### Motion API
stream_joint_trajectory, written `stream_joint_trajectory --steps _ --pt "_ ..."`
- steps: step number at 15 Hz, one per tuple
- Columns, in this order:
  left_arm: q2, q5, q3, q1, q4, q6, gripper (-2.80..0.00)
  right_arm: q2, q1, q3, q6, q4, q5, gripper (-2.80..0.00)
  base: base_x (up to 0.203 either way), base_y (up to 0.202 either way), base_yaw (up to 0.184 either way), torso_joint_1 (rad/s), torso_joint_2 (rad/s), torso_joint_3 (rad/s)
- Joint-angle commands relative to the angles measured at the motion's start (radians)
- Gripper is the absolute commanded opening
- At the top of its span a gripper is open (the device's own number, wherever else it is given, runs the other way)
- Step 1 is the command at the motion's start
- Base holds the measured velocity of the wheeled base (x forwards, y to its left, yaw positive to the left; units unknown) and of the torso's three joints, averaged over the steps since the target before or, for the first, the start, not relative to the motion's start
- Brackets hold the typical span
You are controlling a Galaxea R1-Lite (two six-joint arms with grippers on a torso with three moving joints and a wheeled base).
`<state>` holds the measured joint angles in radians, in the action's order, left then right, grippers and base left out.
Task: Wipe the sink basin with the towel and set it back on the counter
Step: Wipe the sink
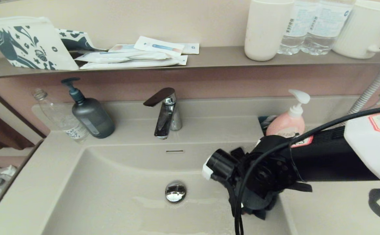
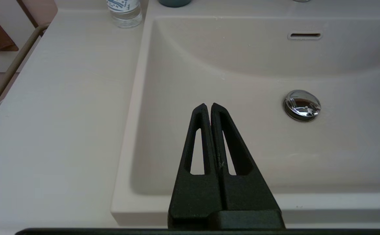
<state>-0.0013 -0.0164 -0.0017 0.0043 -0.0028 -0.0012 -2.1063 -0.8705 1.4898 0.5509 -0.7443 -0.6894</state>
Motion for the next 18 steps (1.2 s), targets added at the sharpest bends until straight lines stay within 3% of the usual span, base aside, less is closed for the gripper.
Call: stream_joint_trajectory --steps 1,6,9,14,18 --pt "0.001 0.0 0.0 0.0 0.0 0.0 -2.8 0.064 -0.049 -0.064 0.012 -0.005 -0.003 -2.8 0.0 0.0 0.0 0.0 0.0 0.0" --pt "0.001 0.0 0.0 0.0 0.0 0.0 -2.8 0.091 -0.199 -0.19 0.12 -0.044 0.0 -2.8 0.0 0.0 0.0 0.0 0.0 0.0" --pt "0.001 0.0 0.0 0.0 0.0 0.0 -2.8 0.054 -0.206 -0.192 0.131 -0.041 0.018 -2.8 0.0 0.0 0.0 0.0 0.0 0.0" --pt "0.001 0.0 0.0 0.0 0.0 0.0 -2.8 -0.006 -0.083 -0.151 0.082 0.025 0.014 -2.8 0.0 0.0 0.0 0.0 0.0 0.0" --pt "0.001 0.0 0.0 0.0 0.0 0.0 -2.8 -0.073 0.032 0.04 0.001 0.077 0.014 -2.8 0.0 0.0 0.0 0.0 0.0 0.0"
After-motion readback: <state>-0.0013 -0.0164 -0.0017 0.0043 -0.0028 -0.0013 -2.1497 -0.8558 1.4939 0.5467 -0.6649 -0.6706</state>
